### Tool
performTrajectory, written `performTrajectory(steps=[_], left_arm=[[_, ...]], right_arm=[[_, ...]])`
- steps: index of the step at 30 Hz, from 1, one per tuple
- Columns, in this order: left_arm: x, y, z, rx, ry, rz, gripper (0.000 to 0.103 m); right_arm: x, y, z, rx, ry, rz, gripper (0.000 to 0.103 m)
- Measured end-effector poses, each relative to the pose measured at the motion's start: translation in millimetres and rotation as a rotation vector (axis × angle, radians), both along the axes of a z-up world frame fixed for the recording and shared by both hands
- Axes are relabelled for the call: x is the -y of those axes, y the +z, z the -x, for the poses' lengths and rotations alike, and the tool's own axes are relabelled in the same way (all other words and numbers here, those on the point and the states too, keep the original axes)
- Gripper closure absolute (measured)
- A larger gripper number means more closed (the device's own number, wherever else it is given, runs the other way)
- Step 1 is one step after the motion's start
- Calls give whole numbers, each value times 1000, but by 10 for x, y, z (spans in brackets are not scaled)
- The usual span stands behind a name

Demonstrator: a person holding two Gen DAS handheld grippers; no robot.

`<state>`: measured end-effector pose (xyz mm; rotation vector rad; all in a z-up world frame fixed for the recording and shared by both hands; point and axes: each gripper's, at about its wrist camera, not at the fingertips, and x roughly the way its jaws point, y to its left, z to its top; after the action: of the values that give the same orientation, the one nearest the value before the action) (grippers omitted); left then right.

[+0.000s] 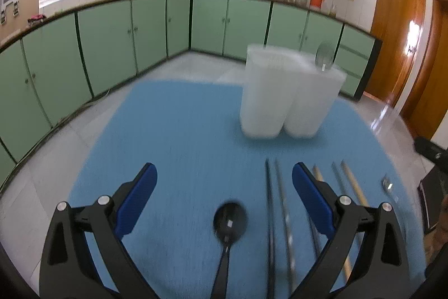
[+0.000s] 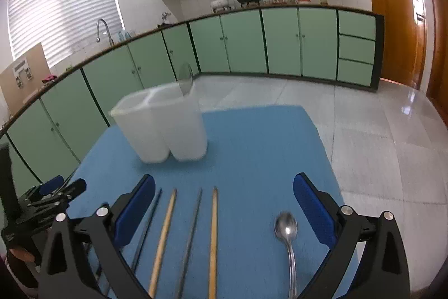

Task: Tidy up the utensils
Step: 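Grasp the black plastic spoon with the left gripper while the right grasps the metal spoon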

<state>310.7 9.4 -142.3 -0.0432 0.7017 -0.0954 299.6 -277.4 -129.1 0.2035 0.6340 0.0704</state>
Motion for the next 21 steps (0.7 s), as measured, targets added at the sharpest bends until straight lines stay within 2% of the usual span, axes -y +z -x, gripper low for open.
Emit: performTrajectory(steps=[4, 12, 16, 21], left_arm=[[-39, -253, -30, -64, 6, -37, 9], [-91, -470, -219, -151, 5, -57, 9], [-76, -524, -270, -187, -5, -38, 26], [-31, -569, -289, -211, -23, -33, 31]], right_arm=[[64, -176, 114, -45, 1, 15, 6], [258, -377, 186, -94, -30, 0, 6], [258, -414, 166, -103, -27, 6, 6], [270, -446, 147, -113, -28, 6, 6]])
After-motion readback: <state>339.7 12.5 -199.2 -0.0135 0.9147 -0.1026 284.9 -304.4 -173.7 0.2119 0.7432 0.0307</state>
